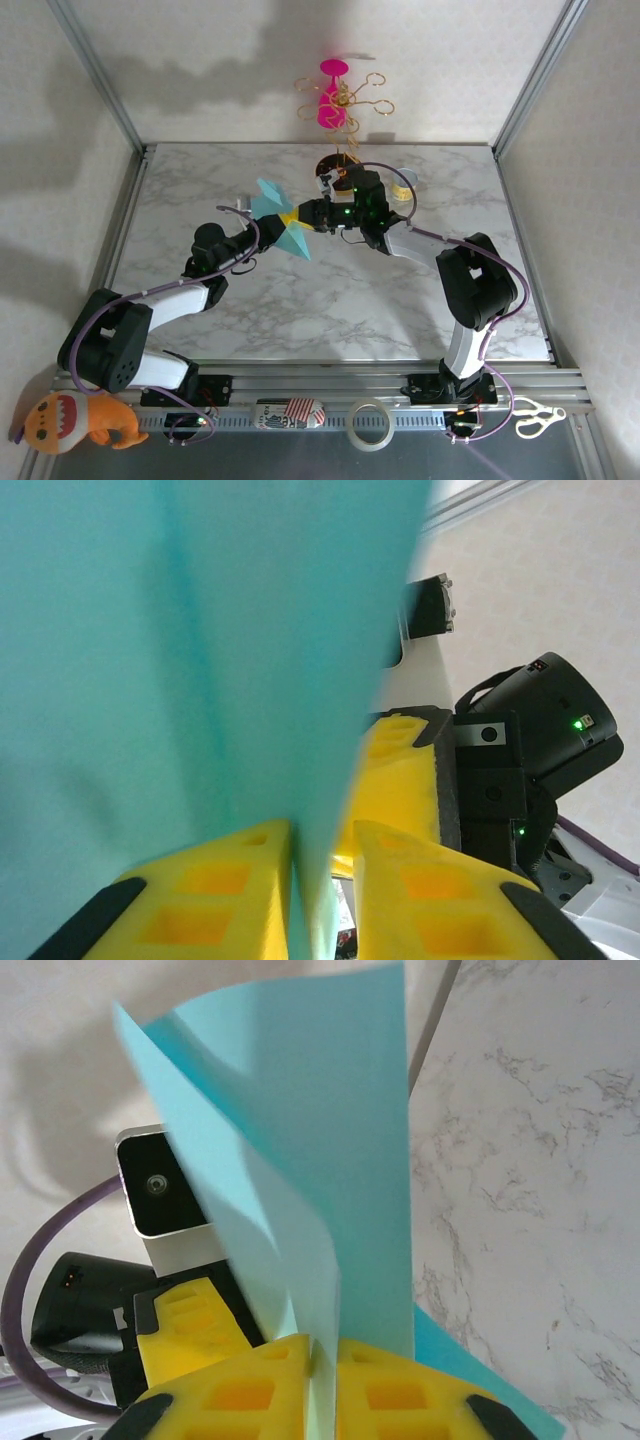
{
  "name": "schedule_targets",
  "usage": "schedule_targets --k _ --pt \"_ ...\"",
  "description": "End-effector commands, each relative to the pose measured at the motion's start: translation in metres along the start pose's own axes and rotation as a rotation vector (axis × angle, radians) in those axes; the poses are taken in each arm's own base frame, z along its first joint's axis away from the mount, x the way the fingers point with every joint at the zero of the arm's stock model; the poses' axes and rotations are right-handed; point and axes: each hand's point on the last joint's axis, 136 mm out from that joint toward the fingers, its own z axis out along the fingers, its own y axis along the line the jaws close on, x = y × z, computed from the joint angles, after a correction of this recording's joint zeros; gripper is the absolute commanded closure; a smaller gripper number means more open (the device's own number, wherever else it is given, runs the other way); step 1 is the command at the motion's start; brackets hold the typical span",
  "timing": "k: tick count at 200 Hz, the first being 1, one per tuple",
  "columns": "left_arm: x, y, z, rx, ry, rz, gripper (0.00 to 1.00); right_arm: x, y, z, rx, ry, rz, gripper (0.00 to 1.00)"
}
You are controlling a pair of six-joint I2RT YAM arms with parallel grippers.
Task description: Fold a paper plane with a square sheet of paper (pick it up from the middle)
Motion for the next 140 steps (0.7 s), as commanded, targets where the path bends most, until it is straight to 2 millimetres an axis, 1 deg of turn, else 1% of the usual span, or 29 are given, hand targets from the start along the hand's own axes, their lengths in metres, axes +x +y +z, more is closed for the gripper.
schedule_targets --k 1,45,75,93,113,126,140 --pt "0.0 -0.007 -0.001 0.017 -0.009 0.045 0.79 0.0 0.012 -0.005 -0.029 0.0 -0.022 0.84" --pt "-0.002 -0.004 0.0 -0.004 -0.018 0.052 0.82 0.0 0.014 -0.006 -0.036 0.001 -0.023 0.85" --pt "-0.005 0.004 0.001 -0.05 -0.022 0.048 0.87 0.0 0.011 -0.007 -0.02 -0.003 -0.029 0.84" --pt "-0.006 0.01 0.0 -0.087 -0.027 0.05 0.9 -0.004 0.005 -0.011 0.02 -0.027 -0.038 0.77" --pt "-0.01 0.02 -0.002 -0.152 -0.039 0.056 0.92 -0.012 -0.004 -0.023 0.099 -0.081 -0.06 0.65" --pt "-0.012 0.027 -0.005 -0.201 -0.04 0.067 0.93 -0.02 -0.015 -0.035 0.182 -0.134 -0.08 0.58" --pt "-0.015 0.035 -0.008 -0.272 -0.038 0.089 0.94 -0.031 -0.028 -0.053 0.305 -0.212 -0.104 0.52"
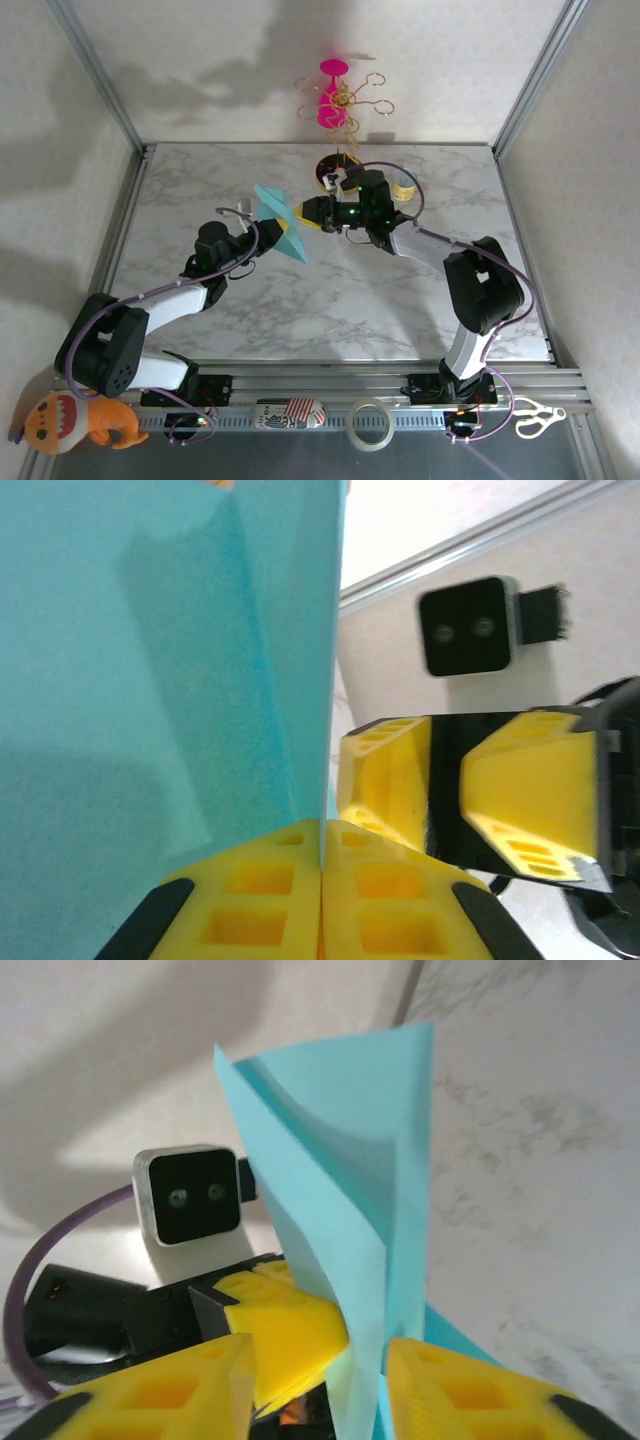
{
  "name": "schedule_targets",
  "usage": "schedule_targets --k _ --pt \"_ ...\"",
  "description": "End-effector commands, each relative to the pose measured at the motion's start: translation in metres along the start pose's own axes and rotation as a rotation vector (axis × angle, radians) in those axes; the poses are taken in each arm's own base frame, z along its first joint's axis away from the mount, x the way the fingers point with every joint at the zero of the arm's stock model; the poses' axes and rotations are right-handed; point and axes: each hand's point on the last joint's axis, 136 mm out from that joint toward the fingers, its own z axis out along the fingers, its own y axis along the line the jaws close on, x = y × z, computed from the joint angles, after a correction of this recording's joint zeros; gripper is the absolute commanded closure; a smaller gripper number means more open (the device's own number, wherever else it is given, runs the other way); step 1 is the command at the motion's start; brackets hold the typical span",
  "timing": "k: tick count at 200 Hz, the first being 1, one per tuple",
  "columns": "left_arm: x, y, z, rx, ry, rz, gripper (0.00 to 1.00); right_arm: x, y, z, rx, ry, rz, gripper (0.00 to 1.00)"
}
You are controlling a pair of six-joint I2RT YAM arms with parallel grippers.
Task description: Fold a paper plane with a square sheet of paper (pick it up from the middle)
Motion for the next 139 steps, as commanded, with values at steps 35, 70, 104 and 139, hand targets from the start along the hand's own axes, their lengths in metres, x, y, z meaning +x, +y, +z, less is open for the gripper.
schedule_targets --k 35,70,104,139 --pt "-0.024 0.037 -0.012 -0.412 0.021 0.2 0.94 -0.042 -0.049 -0.081 0.505 -0.326 -0.166 0.44" --pt "-0.04 0.068 -0.032 -0.8 0.083 0.366 0.94 -0.049 -0.062 -0.123 0.713 -0.446 -0.215 0.42" --pt "-0.059 0.091 -0.055 -1.219 0.115 0.561 0.93 -0.051 -0.069 -0.152 0.808 -0.525 -0.21 0.42" --pt "-0.068 0.106 -0.061 -1.51 0.152 0.72 0.94 -0.051 -0.074 -0.162 0.835 -0.546 -0.193 0.42"
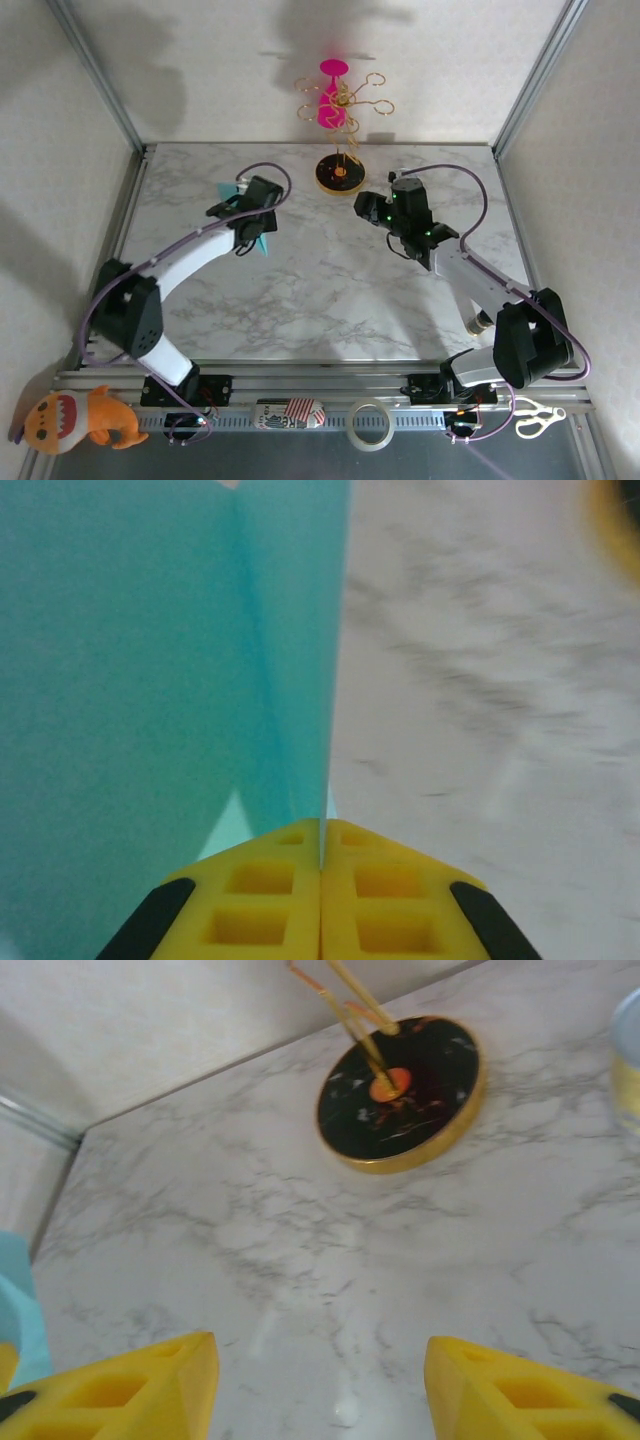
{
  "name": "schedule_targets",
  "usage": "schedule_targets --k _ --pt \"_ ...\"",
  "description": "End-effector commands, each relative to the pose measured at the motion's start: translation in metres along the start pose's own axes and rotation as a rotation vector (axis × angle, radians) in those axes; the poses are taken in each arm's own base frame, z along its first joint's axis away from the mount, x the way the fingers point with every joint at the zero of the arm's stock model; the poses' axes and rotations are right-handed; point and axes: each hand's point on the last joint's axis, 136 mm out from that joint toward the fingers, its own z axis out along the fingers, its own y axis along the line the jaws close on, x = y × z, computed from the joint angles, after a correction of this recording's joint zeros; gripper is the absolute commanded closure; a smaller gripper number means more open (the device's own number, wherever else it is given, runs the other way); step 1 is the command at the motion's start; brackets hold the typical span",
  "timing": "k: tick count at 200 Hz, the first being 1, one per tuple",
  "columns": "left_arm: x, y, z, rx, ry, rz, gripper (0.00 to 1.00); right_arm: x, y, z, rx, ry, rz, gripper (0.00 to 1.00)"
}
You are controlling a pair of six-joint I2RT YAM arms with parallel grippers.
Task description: Fold a paper plane with a square sheet of paper (pick it up from the middle)
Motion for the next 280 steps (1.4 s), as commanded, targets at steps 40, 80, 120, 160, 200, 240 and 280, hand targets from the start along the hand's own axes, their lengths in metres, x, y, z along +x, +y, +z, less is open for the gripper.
schedule_targets --k 40,80,120,160,200,240,280 --pt "0.024 0.035 0.024 -0.486 0.067 0.34 0.93 -0.003 -0.024 -0.007 0.092 -0.033 0.001 0.42" --pt "0.039 0.018 0.048 -0.564 0.092 0.458 0.93 -0.003 -0.036 -0.013 0.115 -0.043 0.03 0.42" --pt "0.055 -0.01 0.066 -0.529 0.104 0.473 0.9 0.002 -0.04 -0.011 0.116 -0.029 0.046 0.42" --pt "0.075 -0.037 0.078 -0.47 0.127 0.457 0.82 0.006 -0.041 -0.007 0.11 -0.017 0.059 0.42" --pt "0.086 -0.057 0.078 -0.407 0.128 0.405 0.81 0.007 -0.04 -0.004 0.101 -0.008 0.07 0.42" --pt "0.089 -0.064 0.075 -0.401 0.12 0.39 0.81 0.009 -0.041 -0.003 0.095 -0.001 0.081 0.42" --pt "0.083 -0.085 0.06 -0.289 0.12 0.28 0.69 0.006 -0.046 -0.007 0.107 -0.021 0.099 0.42"
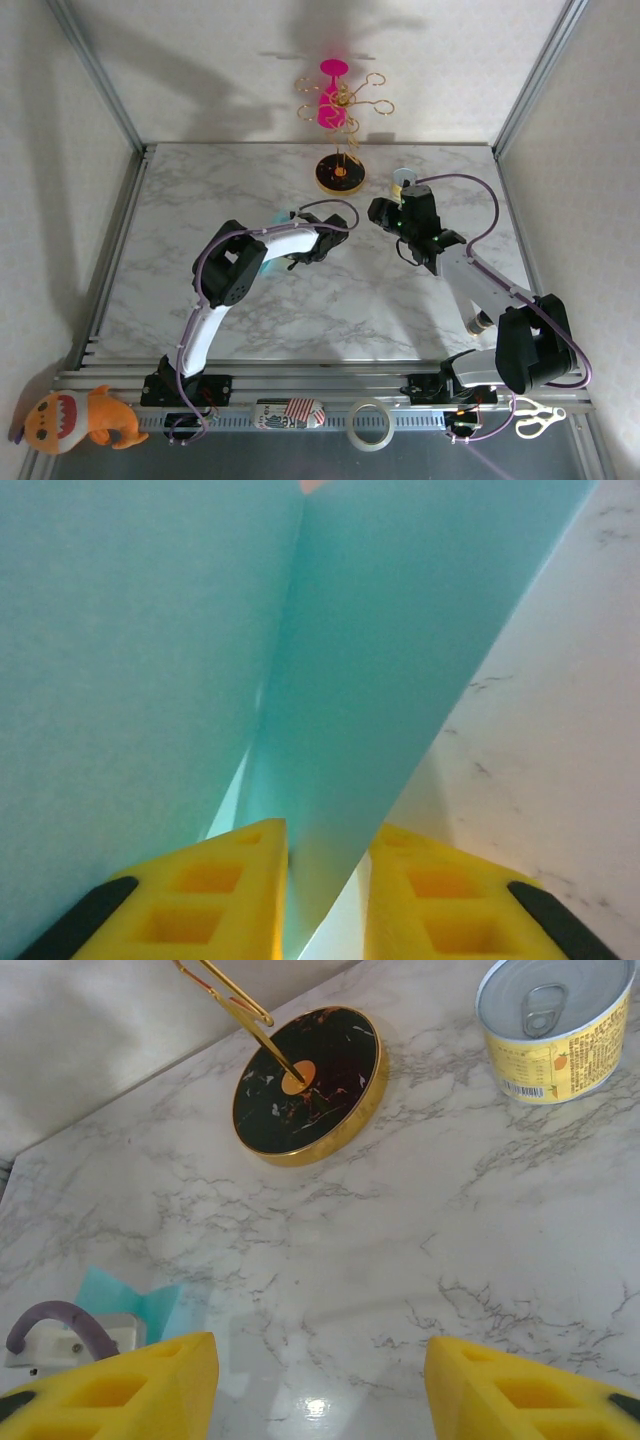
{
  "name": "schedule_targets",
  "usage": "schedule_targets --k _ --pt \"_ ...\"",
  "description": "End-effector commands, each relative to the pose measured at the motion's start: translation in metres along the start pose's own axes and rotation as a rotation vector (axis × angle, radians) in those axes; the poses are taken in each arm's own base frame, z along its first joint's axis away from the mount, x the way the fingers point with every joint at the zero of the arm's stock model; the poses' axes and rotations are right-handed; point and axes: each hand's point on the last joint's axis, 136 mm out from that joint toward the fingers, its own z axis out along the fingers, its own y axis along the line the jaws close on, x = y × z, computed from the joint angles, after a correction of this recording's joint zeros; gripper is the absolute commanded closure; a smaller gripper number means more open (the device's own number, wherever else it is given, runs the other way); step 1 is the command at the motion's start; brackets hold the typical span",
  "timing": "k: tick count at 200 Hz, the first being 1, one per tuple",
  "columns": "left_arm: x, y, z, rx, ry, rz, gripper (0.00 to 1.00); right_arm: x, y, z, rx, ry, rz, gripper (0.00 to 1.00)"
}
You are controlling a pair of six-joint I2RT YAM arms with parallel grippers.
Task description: Fold a paper plane with a square sheet of paper (pick it up from the middle)
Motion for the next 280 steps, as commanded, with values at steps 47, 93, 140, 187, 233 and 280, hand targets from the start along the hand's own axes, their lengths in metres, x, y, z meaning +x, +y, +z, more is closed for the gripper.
schedule_targets --k 47,93,140,187,233,280 --pt "-0.018 -0.048 -0.073 0.431 0.037 -0.264 0.56 -0.006 -0.015 -0.003 0.026 -0.035 0.069 0.42" --pt "-0.017 -0.072 -0.13 0.791 0.098 -0.376 0.55 -0.006 -0.02 -0.002 0.033 -0.033 0.089 0.41" --pt "-0.022 -0.036 -0.155 0.917 0.051 -0.438 0.59 -0.002 -0.014 0.006 0.0 0.003 0.092 0.41" --pt "0.001 0.005 -0.091 0.822 0.097 -0.518 0.65 0.002 -0.006 0.016 -0.033 0.038 0.096 0.41" --pt "0.013 0.019 -0.043 0.765 0.146 -0.569 0.66 0.003 -0.003 0.019 -0.045 0.057 0.099 0.41" --pt "0.009 0.025 -0.013 0.699 0.132 -0.589 0.68 0.008 -0.001 0.024 -0.053 0.08 0.099 0.42"
